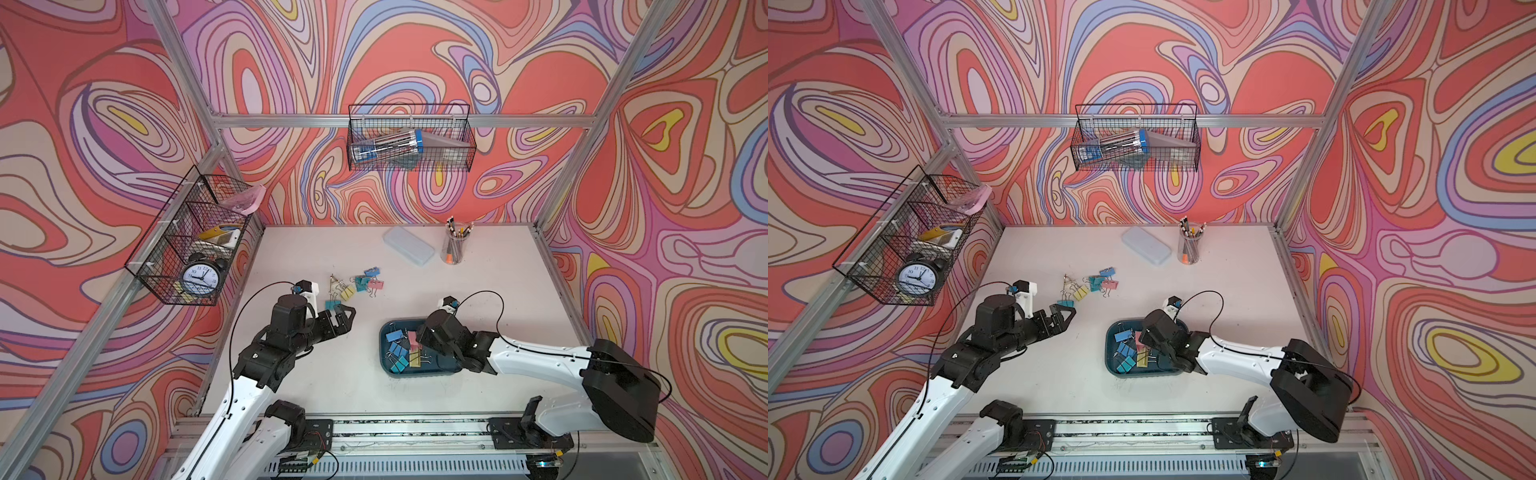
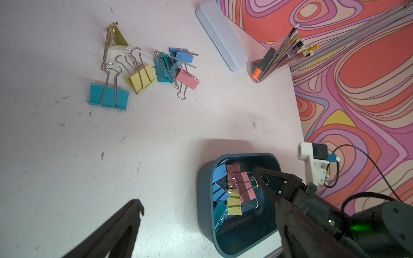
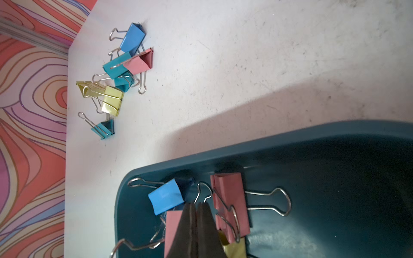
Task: Put the binder clips in the storage box
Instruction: Place the binder clip in the storage box.
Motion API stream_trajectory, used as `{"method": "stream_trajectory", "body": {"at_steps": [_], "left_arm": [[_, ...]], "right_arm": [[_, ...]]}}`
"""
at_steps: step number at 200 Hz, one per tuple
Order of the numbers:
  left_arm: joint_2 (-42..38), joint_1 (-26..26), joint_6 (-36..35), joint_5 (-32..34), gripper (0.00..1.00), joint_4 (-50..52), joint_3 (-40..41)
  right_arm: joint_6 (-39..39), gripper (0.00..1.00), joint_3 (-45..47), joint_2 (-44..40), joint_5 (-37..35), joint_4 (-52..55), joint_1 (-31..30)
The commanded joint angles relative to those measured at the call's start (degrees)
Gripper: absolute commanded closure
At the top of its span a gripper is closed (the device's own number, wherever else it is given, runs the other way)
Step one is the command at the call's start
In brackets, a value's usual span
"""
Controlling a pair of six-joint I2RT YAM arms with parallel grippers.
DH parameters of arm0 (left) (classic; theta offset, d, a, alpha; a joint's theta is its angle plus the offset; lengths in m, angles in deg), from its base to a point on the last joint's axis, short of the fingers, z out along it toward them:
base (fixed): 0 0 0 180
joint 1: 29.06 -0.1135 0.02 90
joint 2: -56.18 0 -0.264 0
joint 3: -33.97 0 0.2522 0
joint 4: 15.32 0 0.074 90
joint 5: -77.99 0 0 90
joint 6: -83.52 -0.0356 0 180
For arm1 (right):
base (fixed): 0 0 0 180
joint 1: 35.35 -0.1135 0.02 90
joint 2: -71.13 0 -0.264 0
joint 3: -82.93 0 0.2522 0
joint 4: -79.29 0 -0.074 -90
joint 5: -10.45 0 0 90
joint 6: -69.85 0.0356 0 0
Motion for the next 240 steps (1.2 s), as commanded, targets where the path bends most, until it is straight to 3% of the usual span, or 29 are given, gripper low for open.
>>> {"method": "stream_trajectory", "body": {"at_steps": [1,19,38,67,86,117,150,188,240], "left_arm": [[3.1,-0.3,-0.2,0.3,0.02,1.7,-2.2],[6.8,-0.3,0.8,-1.3,0.10,0.4,-3.5],[11.0,-0.3,3.7,-2.6,0.25,-1.9,-5.0],[17.7,0.0,11.9,-4.1,0.50,-9.8,-5.2],[24.2,1.4,16.9,-3.7,0.58,-15.4,-6.5],[38.4,4.4,19.7,-1.7,0.60,-15.6,-14.4],[49.4,4.6,23.4,0.4,0.51,-20.4,-18.7],[59.4,4.6,20.5,1.4,0.42,-19.6,-26.5],[66.3,4.5,18.2,5.4,0.56,-17.2,-31.4]], "right_arm": [[0.7,0.80,0.4,-2.1,-1.2,-0.1,-0.6],[0.3,0.68,0.3,-5.3,-2.4,2.4,-0.6],[-0.8,0.62,-0.4,-9.9,-4.7,6.0,-0.6],[-5.0,0.50,-2.8,-16.9,-10.1,10.3,-0.6],[-7.5,0.38,-4.5,-18.6,-12.9,10.8,-0.6],[-9.6,0.25,-7.7,-16.1,-14.0,10.9,-0.5],[-10.1,0.22,-8.9,-13.8,-13.1,11.0,-0.4],[-9.4,0.19,-6.5,-15.9,-13.4,10.0,-0.4],[-8.8,0.17,-5.0,-18.2,-14.0,11.6,-0.4]]}}
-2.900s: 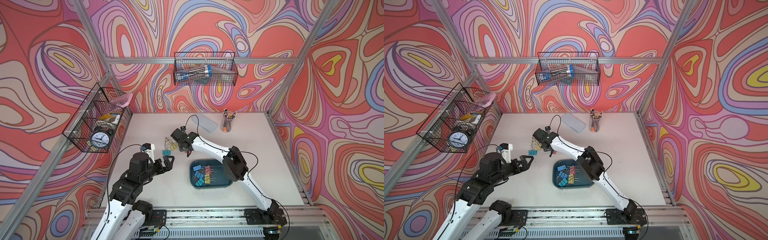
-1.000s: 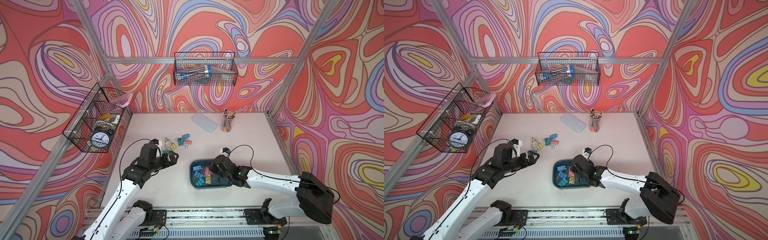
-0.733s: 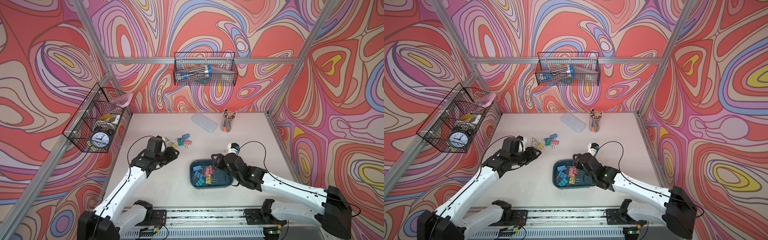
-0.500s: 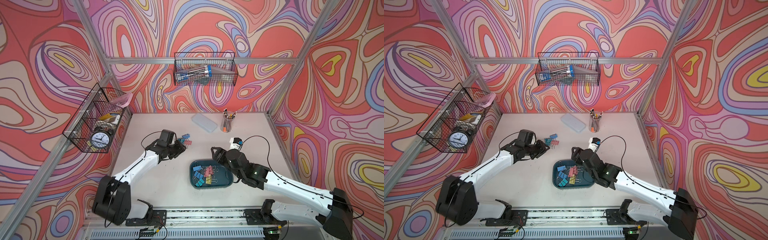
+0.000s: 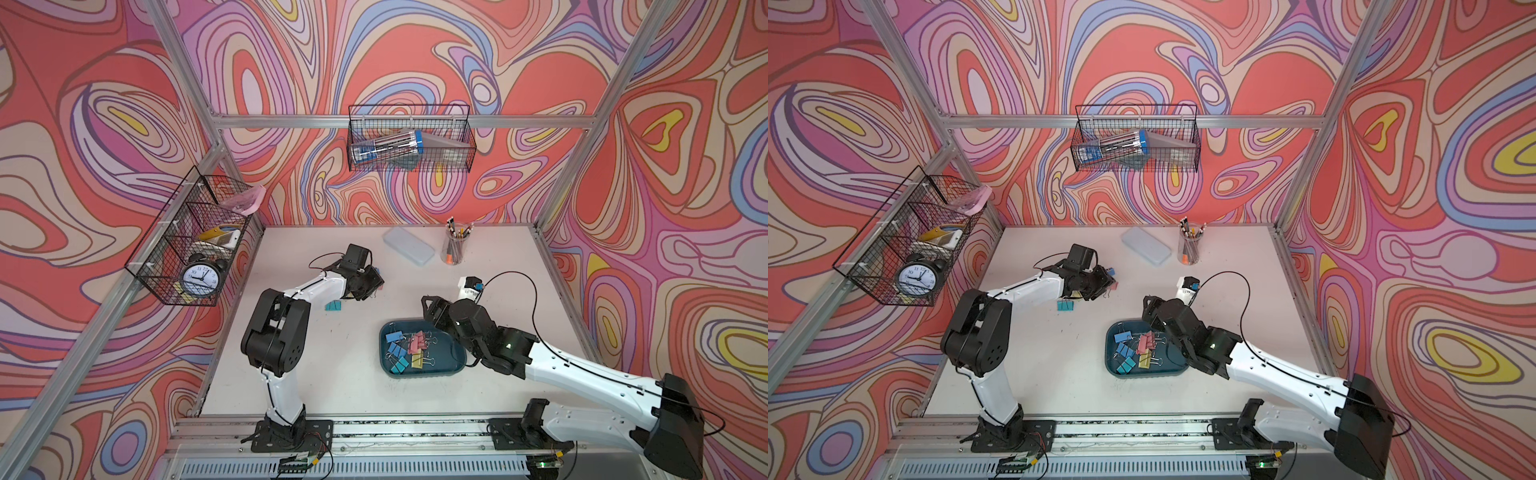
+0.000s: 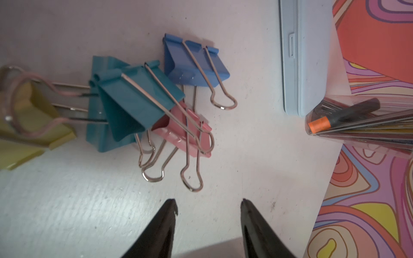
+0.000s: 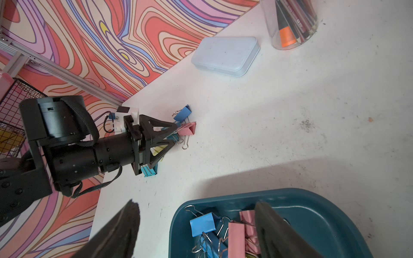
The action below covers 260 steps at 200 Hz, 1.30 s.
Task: Put the binder clips in the storage box
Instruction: Place the binder clip in the storage box, then pick up the binder clip at the center of the board.
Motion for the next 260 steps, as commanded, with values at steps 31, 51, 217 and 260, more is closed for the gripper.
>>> {"method": "stream_trajectory", "body": {"at_steps": [31,51,217,260], "left_arm": [[3.4,-0.2,-3.5,6.0,0.66,2.3,-2.2],[4.3,-0.3,-4.5,6.0,0.75,1.8,-2.4],[-20.0,9.4,-9.9,8.0,1.00,22.3,7.0],[-28.9,22.3,-9.7,18.5,1.00,44.9,-1.0]], "right_arm": [[-0.4,0.17,0.9,-2.0,-1.5,2.3,0.0],[-0.7,0.17,0.9,-2.2,-1.6,2.8,0.1],[0.6,0.07,-4.1,-0.7,3.6,9.8,8.4],[1.1,0.05,-4.1,1.1,7.8,11.0,14.6]]}}
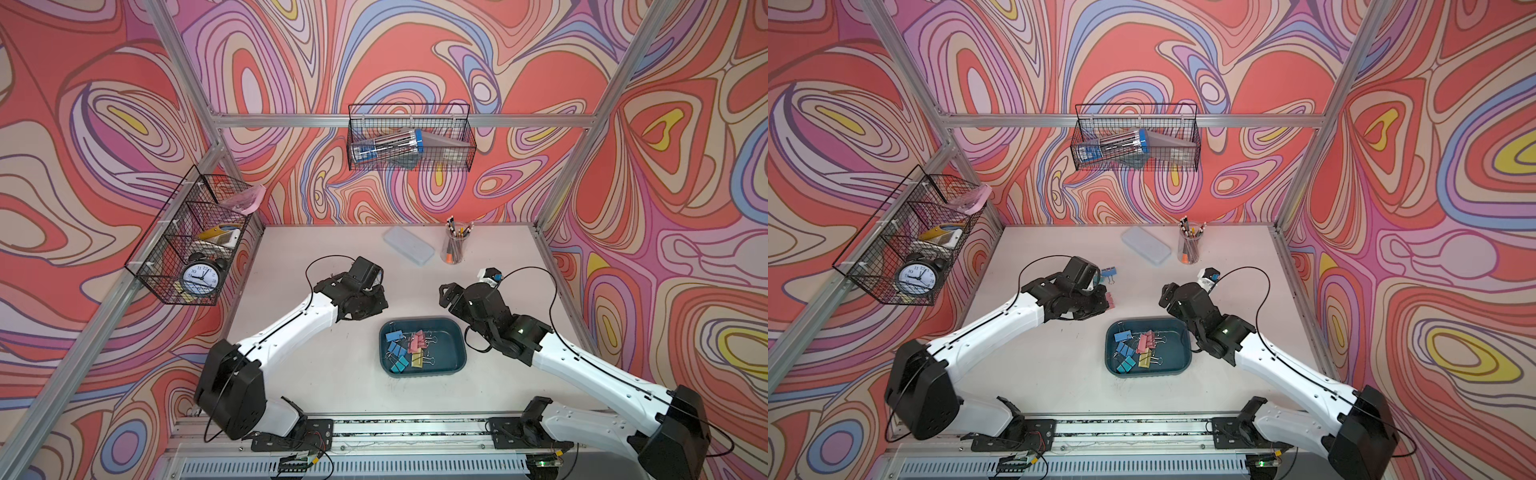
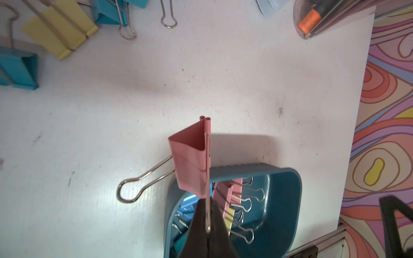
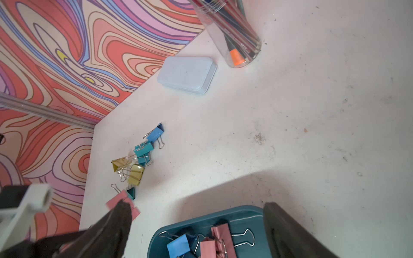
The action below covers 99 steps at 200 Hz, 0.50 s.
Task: Put the binder clips in the storage box
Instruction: Pick up the binder clip at the center of the board, then place the binder clip in the storage box.
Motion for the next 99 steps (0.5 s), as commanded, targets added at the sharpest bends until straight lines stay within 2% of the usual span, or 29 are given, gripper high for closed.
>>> {"method": "stream_trajectory", "body": {"at_steps": [1,22,45,66,99], "left_arm": [[-2.1,7.4,-0.9,9.0,1.00,19.6,-6.5],[-0.3,16.2,3.5,10.6,1.00,31.8,-13.7],[4.5,25.0,7.6,11.8,1.00,38.2,-18.4],[10.3,29.2,8.6,10.5,1.00,39.3,-21.9],[17.4,32.8,7.6,10.4,1.00,35.6,-25.9]], "right_arm": [[0.6,0.05,-1.2,1.4,2.7,2.6,2.1],[3.7,0.02,-2.1,3.3,1.6,7.2,5.2],[6.0,0.02,-1.2,4.2,2.1,8.3,7.6],[6.3,0.02,0.0,4.0,3.3,6.9,8.1],[7.0,0.02,0.6,3.2,2.7,8.9,8.2]]}}
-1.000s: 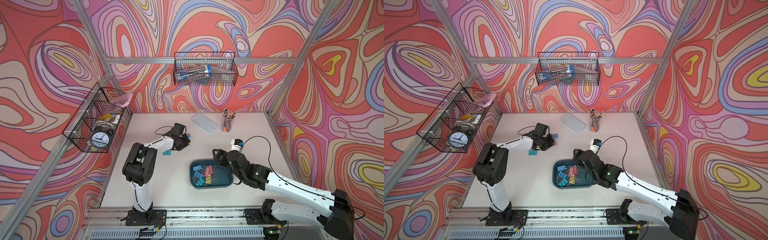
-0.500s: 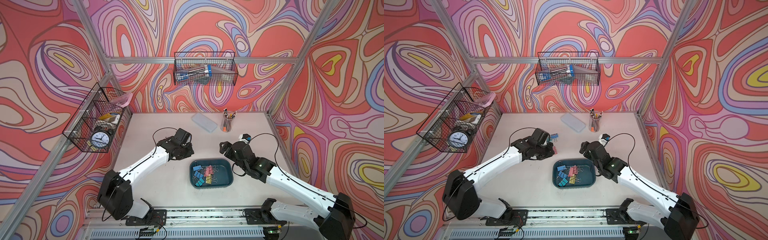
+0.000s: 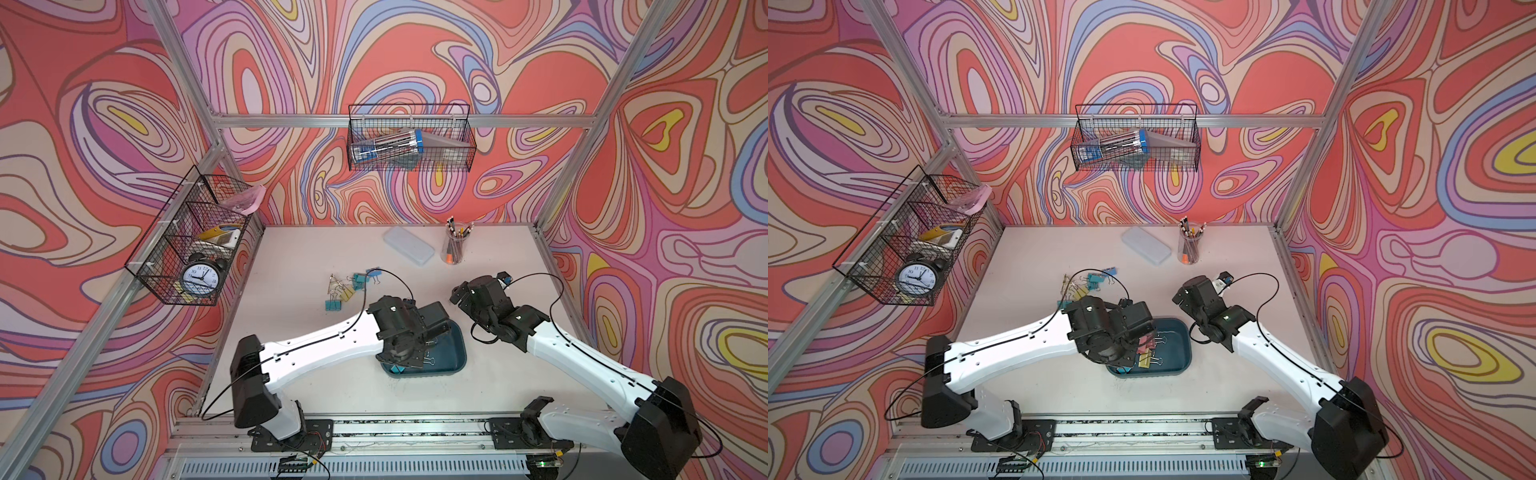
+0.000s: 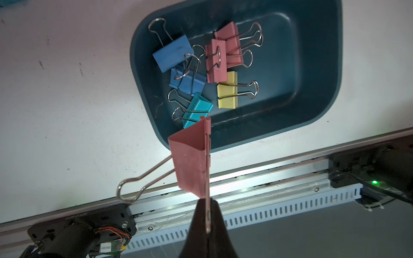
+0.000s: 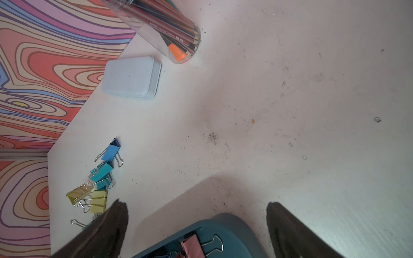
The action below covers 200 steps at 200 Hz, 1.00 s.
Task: Put the binder clips in the storage box
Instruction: Place the binder clip in the storage box.
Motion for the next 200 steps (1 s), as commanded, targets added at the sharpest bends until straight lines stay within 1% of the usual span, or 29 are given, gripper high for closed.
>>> {"method": "stream_trajectory", "body": {"at_steps": [1,33,64,79,99,117,132,145,152,163,181,188,200], "left_arm": [[3.6,1.9,0.5,1.5,1.00,1.8,-2.8],[7.5,2.1,-1.2,1.2,1.00,-3.5,-1.3],[11.6,2.0,-1.8,1.8,1.00,-5.2,-0.2],[12.1,2.0,-1.8,2.8,1.00,-7.6,1.8],[12.1,1.9,-2.3,5.9,1.00,-8.6,2.7],[11.5,1.9,-4.6,4.7,1.00,-11.6,3.5],[10.0,1.9,-5.9,3.6,0.91,-13.7,3.6],[7.5,1.9,-6.8,4.3,0.78,-15.0,3.6],[5.6,1.9,-7.3,5.4,0.74,-15.6,3.6],[2.2,1.9,-8.4,7.8,0.71,-16.5,3.6],[-4.4,1.8,-11.6,12.6,0.55,-18.6,3.9],[-6.9,1.7,-12.4,15.1,0.53,-18.6,3.8],[-11.4,1.6,-13.9,20.1,0.54,-18.4,3.7]], "right_arm": [[1.4,0.02,1.1,-1.0,-0.4,2.3,0.3],[1.1,0.02,2.1,-3.4,-1.5,3.5,0.6],[1.3,0.02,2.5,-4.9,-2.3,5.0,0.8],[1.3,0.02,2.8,-5.6,-2.8,5.6,0.9],[1.1,0.02,2.9,-6.5,-2.7,5.5,1.0],[0.9,0.02,2.8,-6.7,-2.8,5.6,1.1],[0.3,0.02,2.1,-6.3,-2.7,5.7,1.1],[-1.2,0.02,0.5,-5.5,-2.6,6.4,1.1],[-2.3,0.02,-0.6,-5.0,-2.4,6.7,1.1],[-5.2,0.03,-2.4,-3.9,-1.2,6.2,1.1],[-9.7,0.04,-5.6,-1.4,1.9,4.8,1.0],[-11.7,0.06,-7.1,-0.2,3.9,4.1,1.1],[-15.5,0.10,-9.5,2.0,9.2,1.6,1.0]]}}
